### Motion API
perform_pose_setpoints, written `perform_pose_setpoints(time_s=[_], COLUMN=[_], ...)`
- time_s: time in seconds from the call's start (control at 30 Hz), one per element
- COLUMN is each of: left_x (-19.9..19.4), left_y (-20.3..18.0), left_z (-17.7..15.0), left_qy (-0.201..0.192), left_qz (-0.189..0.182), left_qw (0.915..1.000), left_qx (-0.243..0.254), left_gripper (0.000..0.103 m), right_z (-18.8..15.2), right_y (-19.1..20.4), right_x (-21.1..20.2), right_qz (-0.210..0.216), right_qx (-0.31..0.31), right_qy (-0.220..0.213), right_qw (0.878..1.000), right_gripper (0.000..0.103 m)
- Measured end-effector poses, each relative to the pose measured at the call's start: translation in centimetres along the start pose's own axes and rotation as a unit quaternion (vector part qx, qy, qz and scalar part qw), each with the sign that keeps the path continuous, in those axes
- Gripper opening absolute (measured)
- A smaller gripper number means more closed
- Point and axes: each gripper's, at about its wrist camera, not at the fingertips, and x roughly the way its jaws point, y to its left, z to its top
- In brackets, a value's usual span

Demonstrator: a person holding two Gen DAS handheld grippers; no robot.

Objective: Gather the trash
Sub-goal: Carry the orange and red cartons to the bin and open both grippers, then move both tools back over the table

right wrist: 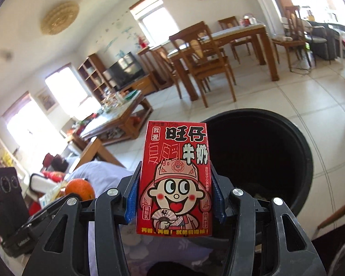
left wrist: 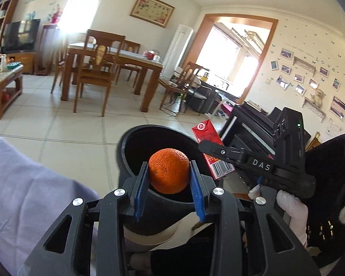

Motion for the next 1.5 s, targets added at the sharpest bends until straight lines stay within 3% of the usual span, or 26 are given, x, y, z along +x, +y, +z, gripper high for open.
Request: perform_pose_setpoints(time_s=[0.1, 0.27, 0.67, 0.8, 0.93, 0.97, 1.03, 1.3, 1.5], left_x=[4.5, 9.8, 13.5, 12.6, 11.8, 11.5, 11.1, 7.6, -1.6], left_y=[-1.6, -2.8, -2.4, -2.5, -2.2, -2.3, -2.6, -2.0, 1.2], left_z=[0.4, -0.3, -2.2, -2.5, -2.4, -2.4, -2.4, -1.7, -1.7], left_qy=[0.026, 0.071, 0.129, 0.127, 0.116, 0.112, 0.102, 0.069, 0.022], left_qz=[-0.019, -0.017, 0.028, 0.034, 0.024, 0.019, 0.027, 0.037, 0.097], left_qw=[0.9994, 0.9968, 0.9898, 0.9898, 0.9915, 0.9920, 0.9926, 0.9961, 0.9950], left_qx=[0.013, 0.032, 0.052, 0.054, 0.054, 0.055, 0.060, 0.040, 0.013], left_gripper=[0.034, 0.034, 0.037, 0.037, 0.041, 0.044, 0.068, 0.068, 0.068], right_z=[0.7, 0.3, -1.6, -1.6, -1.5, -1.4, -1.5, -0.7, -1.3], right_y=[-3.8, -8.1, -10.3, -10.5, -10.2, -10.0, -9.5, -6.4, -0.7], right_x=[0.4, 1.5, 4.0, 3.9, 3.8, 3.9, 3.7, 2.1, 2.4], right_qz=[-0.021, -0.031, -0.060, -0.062, -0.058, -0.059, -0.057, -0.031, 0.024], right_qx=[0.041, 0.086, 0.113, 0.116, 0.111, 0.110, 0.105, 0.061, -0.004], right_qy=[0.001, 0.015, 0.045, 0.042, 0.041, 0.039, 0.036, 0.006, 0.018], right_qw=[0.999, 0.996, 0.991, 0.990, 0.991, 0.991, 0.992, 0.998, 1.000], right_gripper=[0.051, 0.051, 0.052, 0.064, 0.065, 0.065, 0.065, 0.069, 0.076])
